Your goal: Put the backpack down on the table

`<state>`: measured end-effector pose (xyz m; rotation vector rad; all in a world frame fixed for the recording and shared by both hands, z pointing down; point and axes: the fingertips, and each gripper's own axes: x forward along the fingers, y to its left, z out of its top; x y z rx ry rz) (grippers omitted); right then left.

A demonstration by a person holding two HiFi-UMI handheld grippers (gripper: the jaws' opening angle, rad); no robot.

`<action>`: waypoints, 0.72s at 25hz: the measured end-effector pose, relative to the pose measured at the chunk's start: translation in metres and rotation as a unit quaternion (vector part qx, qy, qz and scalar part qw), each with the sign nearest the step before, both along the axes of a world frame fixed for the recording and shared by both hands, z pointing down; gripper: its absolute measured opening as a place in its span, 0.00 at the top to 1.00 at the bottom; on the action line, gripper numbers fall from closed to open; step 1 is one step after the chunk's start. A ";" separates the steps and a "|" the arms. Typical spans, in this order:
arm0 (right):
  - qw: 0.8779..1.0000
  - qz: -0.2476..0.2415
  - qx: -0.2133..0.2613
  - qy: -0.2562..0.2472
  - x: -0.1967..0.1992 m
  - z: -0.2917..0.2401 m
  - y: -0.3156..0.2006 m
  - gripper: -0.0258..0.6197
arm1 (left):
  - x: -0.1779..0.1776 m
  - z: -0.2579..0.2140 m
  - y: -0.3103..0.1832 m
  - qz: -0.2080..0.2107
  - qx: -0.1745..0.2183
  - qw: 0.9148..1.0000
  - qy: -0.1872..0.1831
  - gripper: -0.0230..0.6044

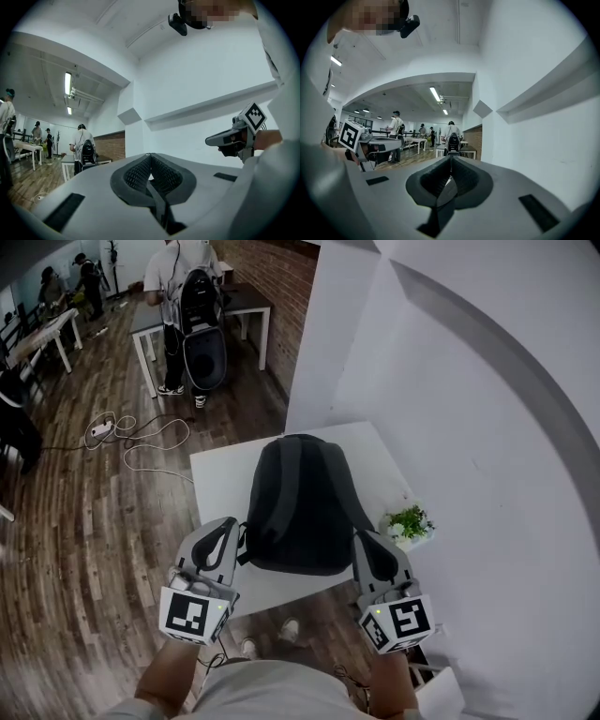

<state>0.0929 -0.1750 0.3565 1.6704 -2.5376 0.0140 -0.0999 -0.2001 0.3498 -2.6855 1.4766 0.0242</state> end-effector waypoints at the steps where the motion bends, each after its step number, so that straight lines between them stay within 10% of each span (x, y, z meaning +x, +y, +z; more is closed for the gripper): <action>1: 1.000 0.000 0.003 0.000 -0.002 -0.003 0.003 0.89 | -0.002 -0.002 0.004 0.001 0.002 1.000 0.006 0.93; 18: 0.997 0.042 0.019 0.053 -0.019 -0.002 0.051 0.89 | -0.026 0.014 0.029 0.012 -0.001 1.000 0.014 0.93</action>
